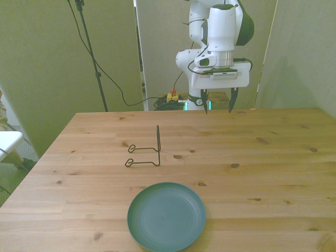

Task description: Load the plate

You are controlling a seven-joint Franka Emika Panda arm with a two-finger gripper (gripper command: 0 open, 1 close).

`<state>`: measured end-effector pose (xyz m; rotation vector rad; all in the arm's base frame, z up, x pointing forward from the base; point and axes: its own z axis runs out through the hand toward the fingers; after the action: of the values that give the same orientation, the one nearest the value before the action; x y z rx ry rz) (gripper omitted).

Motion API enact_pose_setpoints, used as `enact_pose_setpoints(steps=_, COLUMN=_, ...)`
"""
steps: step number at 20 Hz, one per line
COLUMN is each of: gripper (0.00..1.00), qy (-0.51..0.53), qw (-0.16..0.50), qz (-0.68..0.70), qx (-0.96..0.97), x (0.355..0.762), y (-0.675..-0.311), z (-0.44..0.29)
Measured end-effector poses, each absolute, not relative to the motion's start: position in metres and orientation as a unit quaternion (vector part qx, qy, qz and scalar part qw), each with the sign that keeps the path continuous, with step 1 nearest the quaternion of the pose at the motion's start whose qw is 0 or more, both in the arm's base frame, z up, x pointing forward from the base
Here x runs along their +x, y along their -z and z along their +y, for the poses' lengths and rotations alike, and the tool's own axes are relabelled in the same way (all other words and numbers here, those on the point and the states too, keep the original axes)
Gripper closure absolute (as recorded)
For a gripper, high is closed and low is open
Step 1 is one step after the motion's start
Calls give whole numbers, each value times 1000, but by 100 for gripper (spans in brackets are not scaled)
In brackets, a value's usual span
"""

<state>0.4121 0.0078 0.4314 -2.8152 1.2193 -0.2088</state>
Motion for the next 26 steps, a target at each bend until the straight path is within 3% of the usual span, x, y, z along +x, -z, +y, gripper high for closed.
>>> enact_pose_setpoints(steps=5, gripper=0, qy=62, qw=43, qz=404, qx=-912, x=415, y=-432, z=-9)
enact_pose_setpoints(steps=8, gripper=0, qy=85, qw=56, qz=422, qx=-901, x=431, y=-458, z=-34)
enact_pose_setpoints(steps=15, gripper=0, qy=123, qw=50, qz=449, qx=-884, x=528, y=-508, z=-85)
enact_pose_setpoints(steps=21, gripper=0, qy=140, qw=13, qz=466, qx=-874, x=603, y=-504, z=-99)
enact_pose_setpoints(steps=26, gripper=0, qy=142, qw=-15, qz=481, qx=-865, x=649, y=-474, z=-92)
